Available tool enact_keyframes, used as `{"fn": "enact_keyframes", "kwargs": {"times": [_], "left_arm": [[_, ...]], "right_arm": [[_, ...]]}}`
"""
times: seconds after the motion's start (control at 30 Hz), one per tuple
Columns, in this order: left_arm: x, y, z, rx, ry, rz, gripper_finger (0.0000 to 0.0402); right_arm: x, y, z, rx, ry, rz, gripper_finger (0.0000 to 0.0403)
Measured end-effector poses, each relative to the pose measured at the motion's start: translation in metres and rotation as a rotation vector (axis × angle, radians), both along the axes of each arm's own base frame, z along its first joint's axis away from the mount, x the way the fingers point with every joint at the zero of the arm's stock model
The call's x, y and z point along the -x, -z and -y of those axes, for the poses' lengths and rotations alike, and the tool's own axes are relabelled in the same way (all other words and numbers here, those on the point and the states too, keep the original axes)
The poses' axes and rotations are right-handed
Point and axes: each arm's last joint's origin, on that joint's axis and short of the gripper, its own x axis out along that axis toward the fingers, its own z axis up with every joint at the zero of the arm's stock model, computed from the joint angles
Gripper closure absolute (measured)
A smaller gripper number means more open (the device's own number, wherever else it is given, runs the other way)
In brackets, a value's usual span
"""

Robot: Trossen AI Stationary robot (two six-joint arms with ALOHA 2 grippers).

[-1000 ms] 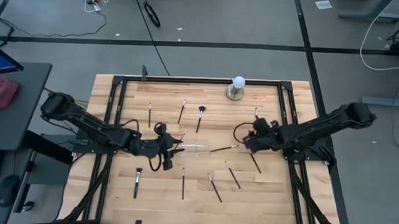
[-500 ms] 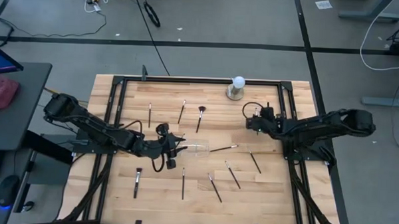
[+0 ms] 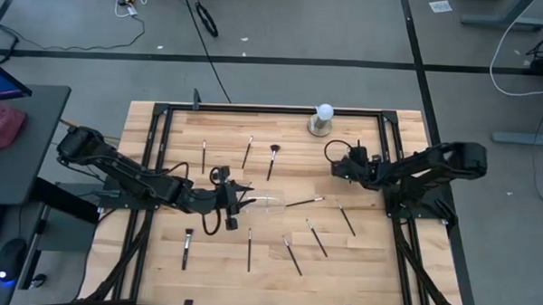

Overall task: Put items in baskets/containers
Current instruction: Put the eyeshadow brush into the transparent organizer

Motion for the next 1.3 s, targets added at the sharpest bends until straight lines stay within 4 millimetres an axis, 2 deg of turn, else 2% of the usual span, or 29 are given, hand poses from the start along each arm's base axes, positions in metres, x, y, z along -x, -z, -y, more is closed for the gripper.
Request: {"fn": "enact_keyframes", "kwargs": {"times": [0.27, 0.5, 0.67, 0.77, 0.97, 1.17, 1.3], "left_arm": [[0.006, -0.009, 0.003, 0.032, 0.01, 0.039, 0.0259], [0.022, -0.025, 0.014, 0.067, 0.049, 0.086, 0.026], [0.028, -0.026, 0.017, 0.079, 0.037, 0.085, 0.026], [0.028, -0.026, 0.017, 0.088, 0.03, 0.084, 0.0259], [0.024, -0.026, 0.01, 0.107, 0.006, 0.094, 0.026], [0.015, -0.023, 0.005, 0.119, 0.008, 0.108, 0.0259], [-0.003, -0.018, 0.004, 0.099, 0.049, 0.178, 0.0259]], "right_arm": [[-0.002, 0.002, -0.006, 0.008, -0.039, -0.017, 0.0388], [-0.004, 0.002, -0.008, 0.04, -0.106, -0.051, 0.0393], [-0.013, -0.007, -0.007, 0.066, -0.196, 0.026, 0.0397], [-0.024, -0.021, -0.009, 0.052, -0.313, 0.16, 0.0398], [-0.043, -0.055, -0.018, 0.199, -0.548, 0.392, 0.0399], [-0.057, -0.091, -0.044, 0.369, -0.839, 0.676, 0.0399], [-0.064, -0.11, -0.066, 0.443, -1.013, 0.799, 0.0399]]}}
